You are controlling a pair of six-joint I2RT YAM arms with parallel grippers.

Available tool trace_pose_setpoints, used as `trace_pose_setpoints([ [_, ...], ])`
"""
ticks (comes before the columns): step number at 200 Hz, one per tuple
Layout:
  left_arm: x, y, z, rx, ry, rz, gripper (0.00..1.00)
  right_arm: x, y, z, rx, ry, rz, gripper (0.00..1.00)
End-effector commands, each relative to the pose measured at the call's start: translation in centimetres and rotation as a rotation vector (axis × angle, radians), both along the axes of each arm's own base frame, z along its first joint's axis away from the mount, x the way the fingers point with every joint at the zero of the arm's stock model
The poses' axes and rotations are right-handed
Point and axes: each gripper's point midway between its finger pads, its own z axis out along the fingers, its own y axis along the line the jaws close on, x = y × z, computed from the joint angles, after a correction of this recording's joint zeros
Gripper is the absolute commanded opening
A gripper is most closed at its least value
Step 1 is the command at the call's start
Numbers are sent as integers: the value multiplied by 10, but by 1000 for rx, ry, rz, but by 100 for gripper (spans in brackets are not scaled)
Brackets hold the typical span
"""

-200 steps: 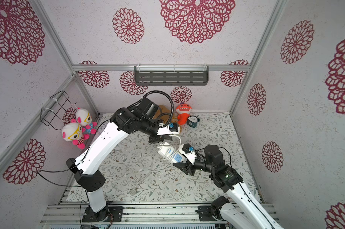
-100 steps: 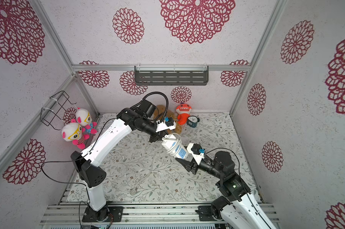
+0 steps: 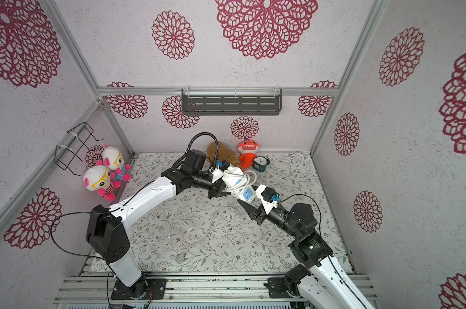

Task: Wrap the cord around the power strip
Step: Wrap the power cord around the power strip.

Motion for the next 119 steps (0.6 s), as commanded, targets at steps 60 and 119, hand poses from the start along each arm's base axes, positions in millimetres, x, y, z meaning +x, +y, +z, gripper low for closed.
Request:
trace_pose_setpoints([
  [60, -4, -27, 14, -273, -1, 55, 48, 6, -8, 46, 64, -72, -64, 0],
  [119, -19, -43, -23, -343, 64, 115, 64, 15, -4, 38, -15, -5, -73, 0],
])
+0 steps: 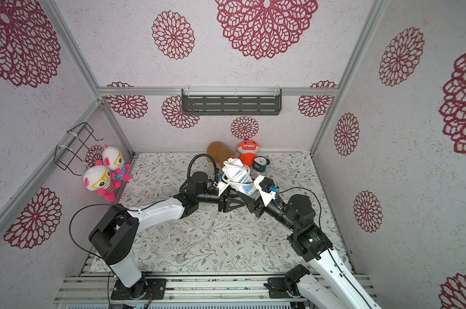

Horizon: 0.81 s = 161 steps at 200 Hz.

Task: Wrap the cord around the power strip
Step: Wrap the power cord around the power strip.

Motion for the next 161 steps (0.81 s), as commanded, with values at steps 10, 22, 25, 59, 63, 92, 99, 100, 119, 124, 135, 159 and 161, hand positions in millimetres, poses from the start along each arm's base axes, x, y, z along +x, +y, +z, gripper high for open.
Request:
trace_pose_setpoints([
  [10, 7, -15, 9, -106, -7, 55, 65, -1, -2, 25, 9, -46, -15, 0],
  [22, 9, -22, -3, -94, 11, 66, 66, 0, -2, 27, 9, -44, -14, 0],
  [25, 11, -23, -6, -90, 14, 76, 66, 0, -2, 28, 10, -45, -14, 0],
  [59, 24, -38, -43, -71, 80, 109, 69, 2, -1, 36, 6, -32, -15, 0],
  [63, 26, -40, -46, -70, 88, 118, 69, 2, -1, 37, 4, -29, -15, 0],
  [92, 32, -48, -50, -131, 103, 134, 54, 5, 1, 37, -15, 6, -16, 0],
  [99, 35, -48, -53, -133, 109, 148, 46, 6, 1, 37, -20, 13, -17, 0],
  [100, 35, -48, -54, -133, 110, 151, 45, 6, 1, 37, -20, 14, -17, 0],
  [119, 45, -35, -64, -119, 127, 222, 21, 5, -2, 40, -39, 31, -30, 0],
  [124, 48, -29, -67, -116, 133, 250, 16, 5, -3, 41, -45, 36, -35, 0],
  [135, 54, -11, -70, -109, 135, 317, 11, 3, -7, 43, -61, 41, -48, 0],
  [159, 58, 28, -64, -93, 110, 451, 3, 1, -13, 41, -113, 65, -69, 0],
  [161, 58, 30, -64, -89, 107, 456, 3, 0, -14, 40, -117, 69, -70, 0],
])
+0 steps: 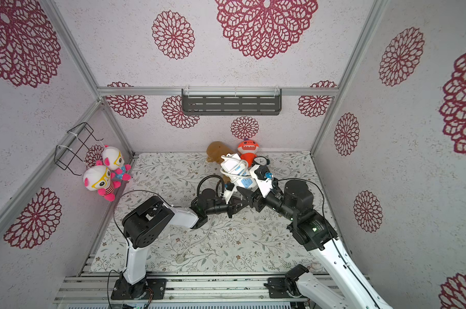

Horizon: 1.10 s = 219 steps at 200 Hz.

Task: Wrap the cord around the power strip
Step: Wrap the power cord around the power strip.

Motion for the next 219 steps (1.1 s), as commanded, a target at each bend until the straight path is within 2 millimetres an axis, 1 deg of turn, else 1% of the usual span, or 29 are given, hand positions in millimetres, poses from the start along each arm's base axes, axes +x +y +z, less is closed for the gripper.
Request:
trace_pose_setpoints([
  [1, 19, 37, 32, -33, -61, 169, 3, -7, -12, 26, -17, -63, -32, 0],
  [13, 20, 50, 31, 10, -69, 217, 1, -8, -13, 21, -48, -46, -34, 0],
  [37, 19, 66, 30, 96, -93, 275, 0, -9, -15, 13, -84, -16, -37, 0],
  [47, 20, 71, 27, 131, -91, 300, 0, -10, -17, 13, -88, -17, -39, 0],
  [68, 24, 92, 18, 195, -86, 395, 0, -13, -22, 15, -95, -27, -54, 0],
  [85, 22, 105, 14, 221, -77, 432, 0, -12, -30, 17, -115, -39, -90, 0],
  [100, 12, 105, 9, 257, -60, 389, 0, -8, -38, 19, -124, -57, -139, 0],
  [126, -18, 90, 6, 355, -81, 268, 0, 0, -45, 25, -103, -92, -197, 0],
  [142, -34, 85, 2, 436, -96, 212, 0, 8, -51, 28, -80, -107, -243, 0],
  [153, -44, 84, -1, 481, -104, 182, 0, 13, -55, 30, -71, -121, -272, 0],
  [164, -53, 87, -4, 525, -107, 163, 0, 20, -60, 27, -74, -113, -306, 0],
  [183, -62, 99, 1, 566, -123, 176, 0, 33, -69, 16, -102, -76, -354, 0],
  [202, -67, 118, 17, 589, -162, 219, 0, 44, -81, 2, -124, -36, -392, 0],
  [219, -70, 133, 35, 603, -209, 258, 0, 49, -86, -11, -141, -8, -402, 0],
])
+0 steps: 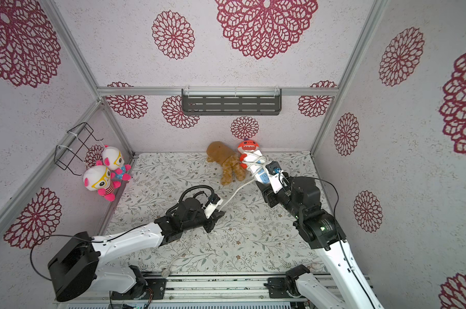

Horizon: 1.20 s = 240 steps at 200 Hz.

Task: Wrap the cord around the power strip
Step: Wrap the power cord around the power strip.

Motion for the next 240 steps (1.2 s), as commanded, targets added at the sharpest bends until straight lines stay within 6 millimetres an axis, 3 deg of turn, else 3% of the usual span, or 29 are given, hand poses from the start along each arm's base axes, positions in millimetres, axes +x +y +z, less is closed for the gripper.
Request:
trace_pose_setpoints([
  [1, -8, 32, 2, 117, -46, 47, 0, 12, -13, 15, 26, -66, -57, 0],
  [30, -11, 48, 30, 163, -132, 68, 0, 14, -5, -2, 15, -22, -14, 0],
  [51, -13, 47, 50, 221, -197, 46, 0, 15, 1, -18, -4, 28, 18, 0],
  [101, -63, 2, 113, 283, -396, -295, 0, 16, 15, -56, 21, 116, 70, 0],
  [124, -71, -6, 138, 304, -448, -370, 0, 13, 25, -75, 19, 163, 111, 0],
  [158, -70, -12, 166, 356, -528, -437, 0, 4, 41, -96, 21, 224, 189, 0],
  [188, -68, -22, 194, 382, -598, -499, 0, -15, 65, -121, -12, 298, 322, 0],
  [240, -26, -16, 209, 439, -556, -513, 0, -53, 93, -112, 88, 247, 547, 0],
])
